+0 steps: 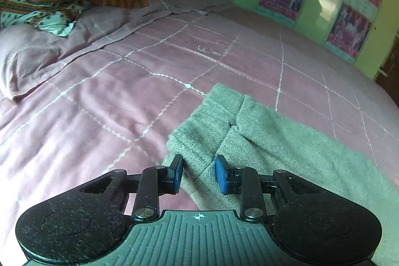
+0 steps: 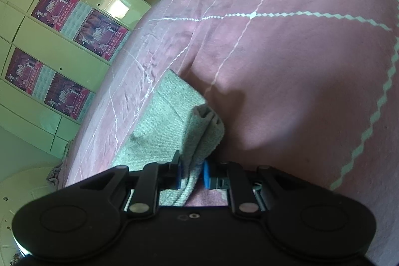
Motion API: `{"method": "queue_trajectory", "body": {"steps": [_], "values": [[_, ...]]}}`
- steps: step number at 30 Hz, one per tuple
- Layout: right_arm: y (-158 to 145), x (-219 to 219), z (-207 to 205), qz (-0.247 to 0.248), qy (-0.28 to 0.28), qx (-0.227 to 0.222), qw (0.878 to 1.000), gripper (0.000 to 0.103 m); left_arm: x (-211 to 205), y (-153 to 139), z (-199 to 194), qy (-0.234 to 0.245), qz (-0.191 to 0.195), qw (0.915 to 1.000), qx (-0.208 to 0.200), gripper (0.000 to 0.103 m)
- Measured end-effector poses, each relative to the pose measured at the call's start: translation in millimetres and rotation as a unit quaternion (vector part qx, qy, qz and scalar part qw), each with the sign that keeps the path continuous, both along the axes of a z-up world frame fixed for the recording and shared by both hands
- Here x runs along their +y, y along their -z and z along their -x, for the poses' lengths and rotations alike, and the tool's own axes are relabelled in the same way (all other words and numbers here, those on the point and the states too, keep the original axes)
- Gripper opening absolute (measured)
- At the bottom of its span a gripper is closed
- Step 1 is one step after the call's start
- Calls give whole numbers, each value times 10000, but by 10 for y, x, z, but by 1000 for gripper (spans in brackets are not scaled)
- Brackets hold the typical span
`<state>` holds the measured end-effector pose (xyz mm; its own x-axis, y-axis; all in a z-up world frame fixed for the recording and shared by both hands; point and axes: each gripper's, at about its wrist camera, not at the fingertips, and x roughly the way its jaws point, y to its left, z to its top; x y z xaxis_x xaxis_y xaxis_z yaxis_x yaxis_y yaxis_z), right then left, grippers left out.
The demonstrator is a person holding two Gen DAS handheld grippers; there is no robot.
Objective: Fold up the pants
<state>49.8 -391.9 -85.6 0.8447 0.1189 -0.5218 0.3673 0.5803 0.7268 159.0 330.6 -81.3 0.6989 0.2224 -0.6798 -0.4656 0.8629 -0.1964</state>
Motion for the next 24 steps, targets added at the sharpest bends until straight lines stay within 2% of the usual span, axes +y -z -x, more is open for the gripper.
{"method": "queue_trajectory", "body": {"steps": [4, 5, 6, 7, 9, 11, 13, 18, 19, 20, 22, 24], "values": [[6, 29, -7, -7, 97, -8, 10000, 13, 36, 22, 5, -32, 182, 9998, -60, 31], [6, 33, -11, -1, 107, -6, 9999, 13, 34, 39, 10, -54, 140, 9999, -53, 36], [7, 35, -15, 0, 117, -5, 9999, 13, 24, 47, 15, -81, 34, 10000, -35, 46], [14, 40, -9, 3, 124, -4, 9999, 13, 9, 58, 27, -102, -47, 9999, -38, 52], [20, 41, -9, 5, 127, -9, 9999, 13, 14, 94, 27, -5, 61, 10000, -60, 52], [23, 48, -3, -4, 133, -12, 9999, 13, -8, 96, 22, 1, 4, 10000, -74, 50], [22, 54, 0, 2, 135, -19, 9999, 13, -49, 64, 29, 14, -71, 9998, -171, 33], [38, 64, 7, 31, 159, -62, 9998, 13, -8, 67, -85, 5, 43, 10000, 14, 31], [41, 63, 9, 22, 164, -67, 9998, 13, 17, 38, -95, 15, 85, 9999, -51, 25], [43, 59, 8, 13, 164, -69, 9998, 13, 42, -13, -78, 18, 126, 9996, -244, 23], [43, 55, 7, 12, 158, -68, 9999, 13, 48, -167, 30, 92, 174, 9946, -1015, 21], [44, 51, 9, 11, 150, -66, 9999, 13, -36, -271, 85, 164, -73, 9905, -1361, 21]]}}
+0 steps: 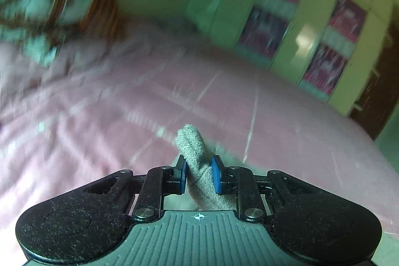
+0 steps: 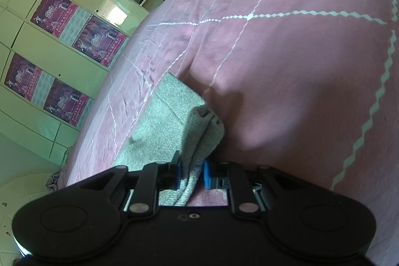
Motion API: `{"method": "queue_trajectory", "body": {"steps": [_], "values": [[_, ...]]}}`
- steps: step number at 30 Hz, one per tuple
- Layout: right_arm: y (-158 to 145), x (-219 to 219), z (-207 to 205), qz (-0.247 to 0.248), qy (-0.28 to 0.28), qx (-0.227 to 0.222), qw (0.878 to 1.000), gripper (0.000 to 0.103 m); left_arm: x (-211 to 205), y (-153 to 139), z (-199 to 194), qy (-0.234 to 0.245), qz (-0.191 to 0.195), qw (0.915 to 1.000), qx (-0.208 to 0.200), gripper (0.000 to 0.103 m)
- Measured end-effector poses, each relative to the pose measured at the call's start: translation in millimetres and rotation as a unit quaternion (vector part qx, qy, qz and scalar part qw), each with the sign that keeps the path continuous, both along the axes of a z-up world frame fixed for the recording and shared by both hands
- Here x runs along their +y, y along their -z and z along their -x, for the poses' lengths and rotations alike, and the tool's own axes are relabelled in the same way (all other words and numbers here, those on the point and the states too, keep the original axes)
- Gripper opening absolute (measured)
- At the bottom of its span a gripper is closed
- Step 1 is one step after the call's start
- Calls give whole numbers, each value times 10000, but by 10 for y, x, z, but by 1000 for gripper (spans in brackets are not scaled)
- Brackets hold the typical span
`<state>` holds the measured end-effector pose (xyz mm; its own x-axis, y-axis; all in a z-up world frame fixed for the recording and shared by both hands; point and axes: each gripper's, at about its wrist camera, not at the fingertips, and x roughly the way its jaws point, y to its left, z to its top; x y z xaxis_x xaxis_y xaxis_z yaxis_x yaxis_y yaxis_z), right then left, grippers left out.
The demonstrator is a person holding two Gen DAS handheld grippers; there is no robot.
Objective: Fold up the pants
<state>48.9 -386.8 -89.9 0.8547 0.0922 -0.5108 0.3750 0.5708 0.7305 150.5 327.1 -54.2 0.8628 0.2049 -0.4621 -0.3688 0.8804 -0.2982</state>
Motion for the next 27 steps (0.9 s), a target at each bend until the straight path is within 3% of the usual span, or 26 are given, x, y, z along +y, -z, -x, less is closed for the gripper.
{"method": "queue_trajectory", "body": {"steps": [1, 2, 4, 6, 9, 10, 13, 16, 19, 23, 27], "values": [[0, -2, 1, 6, -2, 1, 10000, 13, -26, 14, -5, 14, -85, 10000, 12, 21], [2, -3, 2, 5, 0, -1, 10000, 13, -37, 91, -72, -8, -274, 9989, 383, 21], [3, -6, 2, -12, 8, -7, 10000, 13, -37, 369, -248, 57, -568, 9871, 1495, 22], [1, -10, -2, -20, 4, -8, 10000, 13, -65, 376, -159, 156, -763, 9868, 1421, 28], [6, -19, 3, -31, -22, -28, 10000, 13, -111, 209, 0, -59, -863, 9883, 1259, 43], [11, -24, 4, -43, -34, -41, 10000, 13, -145, 140, 60, -126, -944, 9885, 1176, 44], [27, -43, 2, -79, -41, -72, 9999, 13, -233, 15, 184, 92, -672, 9930, 963, 46], [31, -47, 3, -84, -45, -78, 9999, 13, -414, 76, 130, 379, -654, 9900, 1190, 50], [30, -57, 9, -122, -55, -102, 9999, 13, -606, 364, -75, 370, -956, 9700, 2203, 63], [-5, -67, -7, -83, -90, -28, 9999, 13, -621, 432, -62, 95, -811, 9727, 2173, 68], [-222, 73, -118, 677, -186, 267, 9972, 16, -668, 451, -40, 136, -1012, 9718, 2127, 71]]}}
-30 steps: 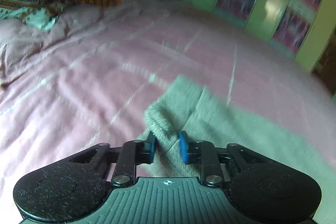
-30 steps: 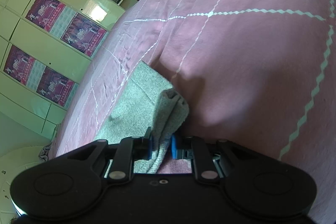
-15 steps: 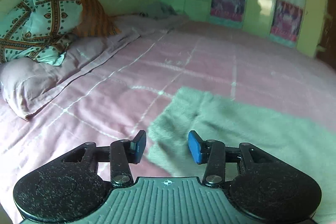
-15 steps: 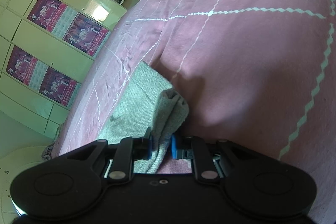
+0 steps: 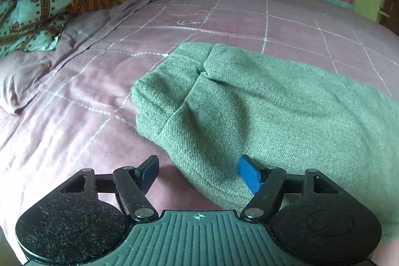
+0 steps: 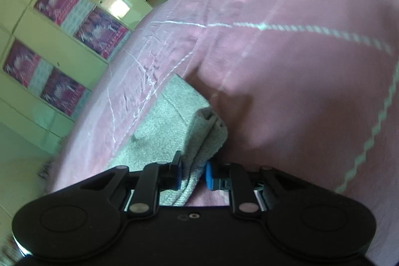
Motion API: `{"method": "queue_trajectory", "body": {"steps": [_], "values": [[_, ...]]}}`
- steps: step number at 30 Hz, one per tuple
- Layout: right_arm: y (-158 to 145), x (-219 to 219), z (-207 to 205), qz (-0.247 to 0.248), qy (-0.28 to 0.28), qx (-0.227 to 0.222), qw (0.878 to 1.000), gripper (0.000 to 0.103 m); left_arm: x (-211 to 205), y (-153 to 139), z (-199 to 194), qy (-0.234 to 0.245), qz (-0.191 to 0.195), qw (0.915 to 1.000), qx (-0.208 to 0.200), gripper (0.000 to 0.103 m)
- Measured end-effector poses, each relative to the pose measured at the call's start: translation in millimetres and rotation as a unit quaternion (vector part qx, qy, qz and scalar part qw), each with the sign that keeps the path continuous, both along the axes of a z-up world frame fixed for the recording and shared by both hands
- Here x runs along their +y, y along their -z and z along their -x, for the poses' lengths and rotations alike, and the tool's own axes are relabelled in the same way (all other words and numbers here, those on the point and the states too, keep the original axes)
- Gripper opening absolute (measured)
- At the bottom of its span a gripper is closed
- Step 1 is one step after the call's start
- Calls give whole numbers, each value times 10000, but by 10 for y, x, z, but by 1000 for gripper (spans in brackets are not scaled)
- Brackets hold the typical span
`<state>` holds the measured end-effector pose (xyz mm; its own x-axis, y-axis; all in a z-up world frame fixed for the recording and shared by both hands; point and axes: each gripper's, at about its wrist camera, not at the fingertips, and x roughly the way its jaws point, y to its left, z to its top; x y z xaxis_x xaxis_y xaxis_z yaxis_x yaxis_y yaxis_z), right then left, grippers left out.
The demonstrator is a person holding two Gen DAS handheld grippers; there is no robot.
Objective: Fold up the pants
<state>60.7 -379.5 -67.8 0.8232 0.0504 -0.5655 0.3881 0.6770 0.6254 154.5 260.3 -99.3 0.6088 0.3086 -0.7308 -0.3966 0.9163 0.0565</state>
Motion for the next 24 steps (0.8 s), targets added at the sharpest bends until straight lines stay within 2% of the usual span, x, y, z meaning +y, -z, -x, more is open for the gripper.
{"method": "queue_trajectory", "body": {"steps": [6, 10, 15, 24], "values": [[-49, 70, -99, 268, 76, 341, 9990, 17, 27, 39, 13, 118, -21, 9999, -95, 73], [-38, 64, -122, 173, 182, 451, 9987, 16, 59, 60, 14, 170, -35, 9998, -138, 79], [-45, 92, -144, 165, 296, 532, 9980, 16, 161, 108, 41, 117, 193, 9994, -250, 85], [-141, 187, -252, 385, 392, 780, 9954, 18, 210, 141, 47, 130, 338, 9989, -299, 86]]}}
